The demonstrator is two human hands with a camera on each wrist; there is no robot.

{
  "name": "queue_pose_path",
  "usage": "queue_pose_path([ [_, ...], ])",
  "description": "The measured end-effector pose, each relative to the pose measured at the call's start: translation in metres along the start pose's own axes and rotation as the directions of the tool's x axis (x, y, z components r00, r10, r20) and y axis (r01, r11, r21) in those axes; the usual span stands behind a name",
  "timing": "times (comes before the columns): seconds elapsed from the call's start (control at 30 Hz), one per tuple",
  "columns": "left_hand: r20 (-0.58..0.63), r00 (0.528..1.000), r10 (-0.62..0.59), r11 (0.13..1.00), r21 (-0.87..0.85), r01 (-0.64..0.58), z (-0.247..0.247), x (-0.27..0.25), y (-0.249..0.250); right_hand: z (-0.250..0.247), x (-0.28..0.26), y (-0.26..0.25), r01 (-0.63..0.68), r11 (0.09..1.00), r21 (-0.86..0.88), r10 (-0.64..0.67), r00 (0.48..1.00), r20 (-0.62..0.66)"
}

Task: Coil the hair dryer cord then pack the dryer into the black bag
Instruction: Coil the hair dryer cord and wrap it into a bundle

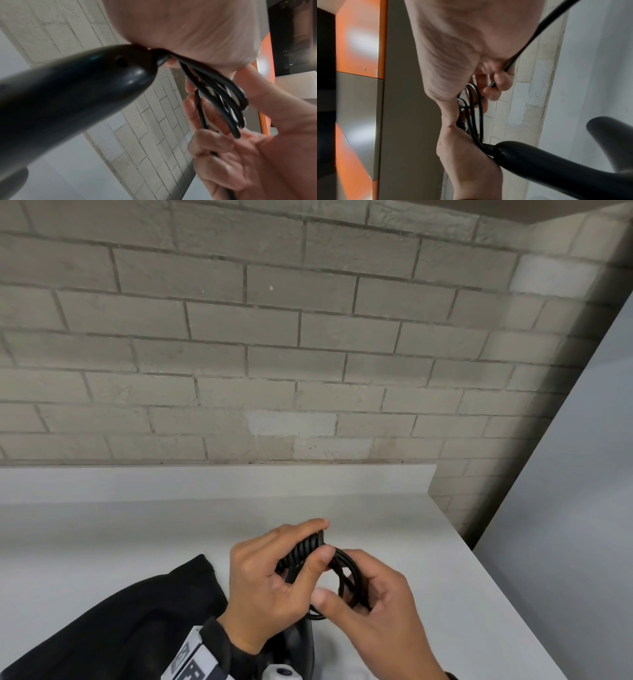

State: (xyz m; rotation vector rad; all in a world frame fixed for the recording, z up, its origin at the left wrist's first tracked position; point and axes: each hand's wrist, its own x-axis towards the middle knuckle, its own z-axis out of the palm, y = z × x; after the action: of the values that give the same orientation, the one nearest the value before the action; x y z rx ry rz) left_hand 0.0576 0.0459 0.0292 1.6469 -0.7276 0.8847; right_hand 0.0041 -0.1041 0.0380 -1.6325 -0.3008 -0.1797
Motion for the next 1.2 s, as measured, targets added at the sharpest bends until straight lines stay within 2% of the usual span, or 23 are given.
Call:
queue_pose_path([
  [0.17,0.026,0.996,-0.087,0.996,0.035,0.086,-0.003,0.005,0.005,-0.007,0.005,0.007,-0.029,0.998,0.054,0.027,0.999,0.036],
  [0.3,0.118,0.970,-0.212,0.977,0.038,0.209,-0.005,0.008,0.007,-0.014,0.012,0.009,-0.060,0.996,0.061,0.054,0.994,0.090],
  [0.43,0.292,0.901,-0.322,0.946,0.129,0.296,-0.014,0.018,0.012,-0.021,0.018,0.010,-0.047,0.998,-0.042,0.052,0.991,0.125],
  [0.53,0.409,0.840,-0.357,0.933,0.203,0.298,-0.022,0.028,0.013,-0.023,0.020,0.008,-0.015,0.995,-0.101,0.029,0.990,0.140],
  [0.63,0.458,0.819,-0.345,0.938,0.197,0.285,-0.024,0.032,0.012,-0.023,0.022,0.006,0.027,0.988,-0.152,-0.004,0.989,0.148],
  [0.73,0.423,0.839,-0.344,0.937,0.098,0.335,-0.019,0.028,0.017,-0.022,0.024,0.006,0.066,0.986,-0.154,-0.048,0.991,0.122],
  [0.87,0.305,0.873,-0.380,0.917,0.005,0.398,-0.008,0.024,0.019,-0.022,0.024,0.010,0.096,0.984,-0.150,-0.090,0.995,0.045],
  [1.0,0.187,0.880,-0.437,0.893,-0.029,0.449,0.001,0.023,0.019,-0.016,0.020,0.014,0.086,0.969,-0.233,-0.124,0.981,-0.151],
  [1.03,0.168,0.881,-0.443,0.890,-0.033,0.454,0.004,0.024,0.021,-0.013,0.018,0.015,0.120,0.941,-0.317,-0.197,0.955,-0.221],
  [1.07,0.156,0.882,-0.445,0.889,-0.039,0.455,0.005,0.024,0.022,-0.011,0.017,0.018,0.188,0.872,-0.452,-0.332,0.906,-0.263],
  [1.13,0.137,0.886,-0.442,0.890,-0.057,0.453,0.008,0.023,0.024,-0.006,0.015,0.025,0.284,0.614,-0.737,-0.594,0.781,-0.193],
  [1.17,0.124,0.889,-0.441,0.890,-0.065,0.451,0.009,0.023,0.025,-0.003,0.014,0.027,0.263,0.514,-0.816,-0.639,0.752,-0.160],
  [1.2,0.112,0.892,-0.438,0.892,-0.069,0.446,0.009,0.022,0.026,0.000,0.014,0.029,0.224,0.457,-0.861,-0.650,0.745,-0.152],
])
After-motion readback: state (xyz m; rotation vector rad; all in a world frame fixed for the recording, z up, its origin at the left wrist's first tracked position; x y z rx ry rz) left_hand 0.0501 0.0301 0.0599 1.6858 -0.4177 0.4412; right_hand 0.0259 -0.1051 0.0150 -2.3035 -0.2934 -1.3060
